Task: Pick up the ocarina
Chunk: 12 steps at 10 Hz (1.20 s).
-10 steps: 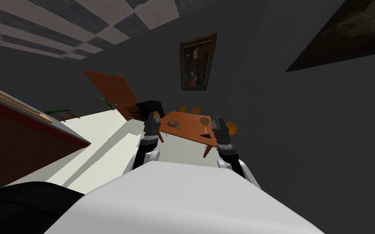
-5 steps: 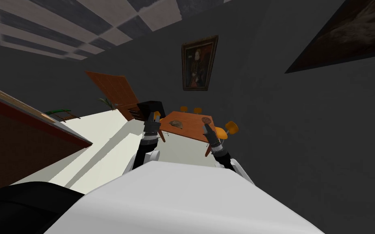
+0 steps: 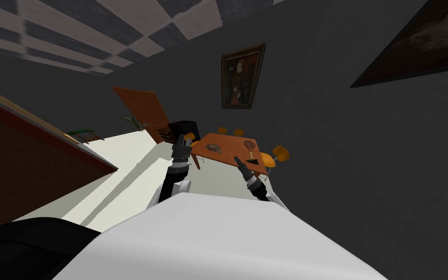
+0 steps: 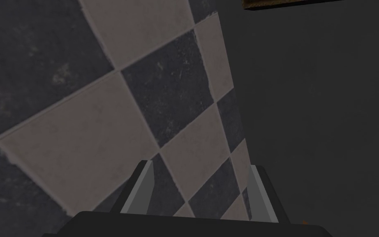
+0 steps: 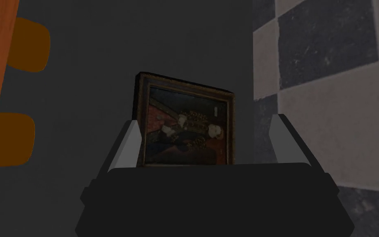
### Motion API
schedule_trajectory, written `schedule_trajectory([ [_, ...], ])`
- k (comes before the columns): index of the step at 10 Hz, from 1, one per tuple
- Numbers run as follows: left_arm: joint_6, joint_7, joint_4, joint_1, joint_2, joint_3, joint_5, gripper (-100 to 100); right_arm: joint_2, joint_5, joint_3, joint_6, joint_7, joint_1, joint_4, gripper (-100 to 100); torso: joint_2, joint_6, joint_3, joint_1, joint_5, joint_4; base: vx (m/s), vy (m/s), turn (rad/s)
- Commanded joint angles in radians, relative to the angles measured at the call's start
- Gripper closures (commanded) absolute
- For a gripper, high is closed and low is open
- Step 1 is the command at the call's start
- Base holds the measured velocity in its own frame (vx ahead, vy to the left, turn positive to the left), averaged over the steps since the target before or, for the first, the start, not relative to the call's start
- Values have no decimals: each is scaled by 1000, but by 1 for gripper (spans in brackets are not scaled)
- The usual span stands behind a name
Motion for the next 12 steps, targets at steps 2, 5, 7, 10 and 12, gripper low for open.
schedule_trajectory([
  [2, 0, 0, 0, 0, 0, 0, 0, 0, -64, 75, 81, 30, -21, 13, 47, -100, 0, 1, 0, 0, 0, 0, 2, 97, 59],
  [5, 0, 0, 0, 0, 0, 0, 0, 0, -112, 120, 134, 44, -34, 2, 102, -100, -1, 1, -1, -1, 0, 0, 4, 70, 62],
  [7, 0, 0, 0, 0, 0, 0, 0, 0, -150, 166, 182, 58, -47, -10, 164, -100, -1, 0, -1, -3, 0, 0, 7, 54, 96],
  [10, 0, 0, 0, 0, 0, 0, 0, 0, -230, 254, 274, 83, -75, -33, 265, -100, -2, 1, -1, -2, 0, 0, 17, 69, 120],
  [12, 0, 0, 0, 0, 0, 0, 0, 0, -272, 300, 318, 94, -89, -45, 321, -100, -2, 1, -1, -2, 0, 0, 21, 69, 96],
])
